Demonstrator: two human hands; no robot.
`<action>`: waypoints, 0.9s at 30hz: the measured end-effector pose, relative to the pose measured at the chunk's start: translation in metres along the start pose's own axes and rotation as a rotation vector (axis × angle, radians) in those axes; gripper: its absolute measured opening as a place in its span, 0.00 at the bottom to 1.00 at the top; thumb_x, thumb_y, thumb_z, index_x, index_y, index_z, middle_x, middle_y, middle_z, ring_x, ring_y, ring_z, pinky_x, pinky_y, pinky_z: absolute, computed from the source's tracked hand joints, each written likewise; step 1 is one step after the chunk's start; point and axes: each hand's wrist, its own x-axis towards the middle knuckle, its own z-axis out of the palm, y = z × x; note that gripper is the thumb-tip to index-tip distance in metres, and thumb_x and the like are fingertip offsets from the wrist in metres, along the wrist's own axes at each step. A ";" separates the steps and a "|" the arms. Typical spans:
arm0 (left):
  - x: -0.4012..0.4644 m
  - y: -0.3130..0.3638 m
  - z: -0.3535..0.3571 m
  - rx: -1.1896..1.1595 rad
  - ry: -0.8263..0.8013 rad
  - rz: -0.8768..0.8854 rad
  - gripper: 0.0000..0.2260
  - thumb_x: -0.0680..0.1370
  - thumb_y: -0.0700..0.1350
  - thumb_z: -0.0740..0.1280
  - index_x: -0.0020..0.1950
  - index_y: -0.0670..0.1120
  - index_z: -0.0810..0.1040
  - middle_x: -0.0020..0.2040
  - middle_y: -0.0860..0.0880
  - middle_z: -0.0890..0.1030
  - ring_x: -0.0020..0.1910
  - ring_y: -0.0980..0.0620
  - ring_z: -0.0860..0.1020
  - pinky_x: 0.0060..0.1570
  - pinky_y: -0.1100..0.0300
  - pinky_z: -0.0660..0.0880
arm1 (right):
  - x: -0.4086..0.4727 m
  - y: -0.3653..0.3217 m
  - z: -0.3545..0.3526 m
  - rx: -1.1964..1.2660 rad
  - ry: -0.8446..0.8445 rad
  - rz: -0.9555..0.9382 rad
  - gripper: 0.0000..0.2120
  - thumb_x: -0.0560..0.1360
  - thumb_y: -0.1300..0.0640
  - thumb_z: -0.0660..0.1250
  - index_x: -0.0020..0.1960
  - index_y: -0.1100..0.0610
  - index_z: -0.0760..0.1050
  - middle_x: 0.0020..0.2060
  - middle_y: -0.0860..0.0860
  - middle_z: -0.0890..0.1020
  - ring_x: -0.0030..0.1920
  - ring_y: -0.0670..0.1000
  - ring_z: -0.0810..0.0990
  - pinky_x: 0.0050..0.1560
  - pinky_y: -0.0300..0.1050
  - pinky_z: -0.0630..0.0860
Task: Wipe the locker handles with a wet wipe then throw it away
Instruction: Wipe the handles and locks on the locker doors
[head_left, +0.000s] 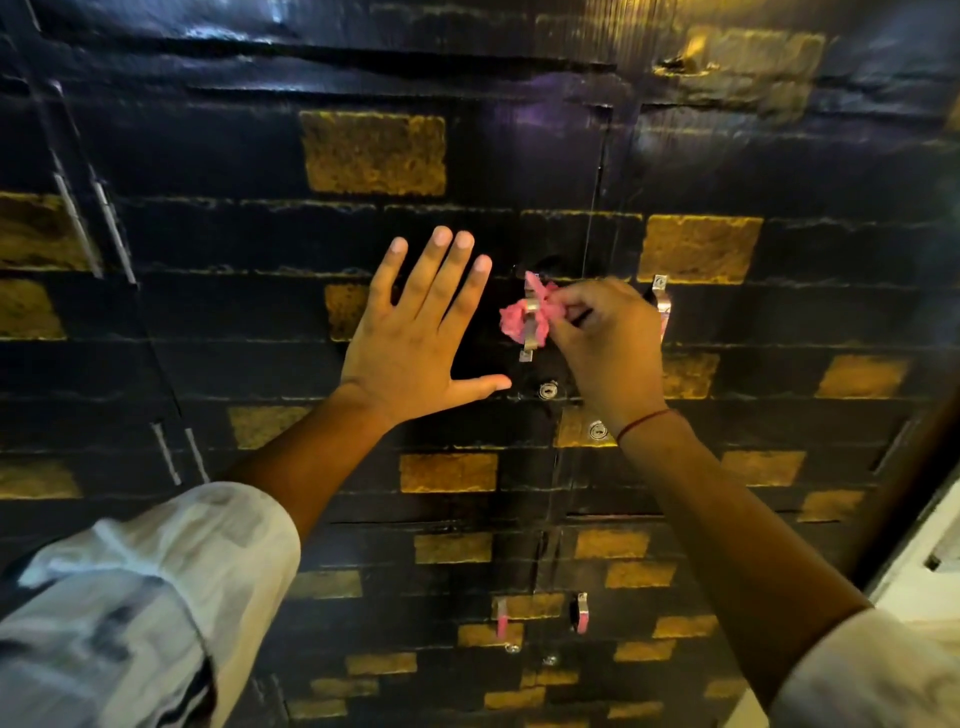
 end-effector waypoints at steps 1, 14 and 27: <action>0.000 0.000 0.000 0.003 -0.003 0.000 0.52 0.75 0.78 0.54 0.84 0.39 0.49 0.83 0.36 0.52 0.82 0.37 0.49 0.79 0.38 0.40 | 0.004 -0.001 0.000 -0.058 0.013 -0.015 0.06 0.73 0.63 0.72 0.49 0.55 0.82 0.44 0.50 0.81 0.41 0.46 0.77 0.40 0.44 0.79; -0.001 0.001 0.001 0.006 -0.006 0.000 0.52 0.75 0.78 0.56 0.84 0.39 0.50 0.83 0.36 0.52 0.82 0.37 0.50 0.79 0.36 0.44 | -0.005 -0.001 0.001 -0.182 0.018 -0.049 0.04 0.75 0.59 0.70 0.49 0.54 0.80 0.43 0.50 0.79 0.38 0.46 0.75 0.35 0.45 0.77; 0.000 -0.001 0.001 -0.015 0.022 0.011 0.53 0.75 0.77 0.57 0.83 0.38 0.48 0.82 0.35 0.54 0.82 0.37 0.50 0.80 0.38 0.40 | 0.004 -0.017 0.020 -0.375 -0.059 -0.339 0.09 0.79 0.58 0.65 0.56 0.51 0.80 0.55 0.46 0.80 0.56 0.51 0.75 0.54 0.49 0.74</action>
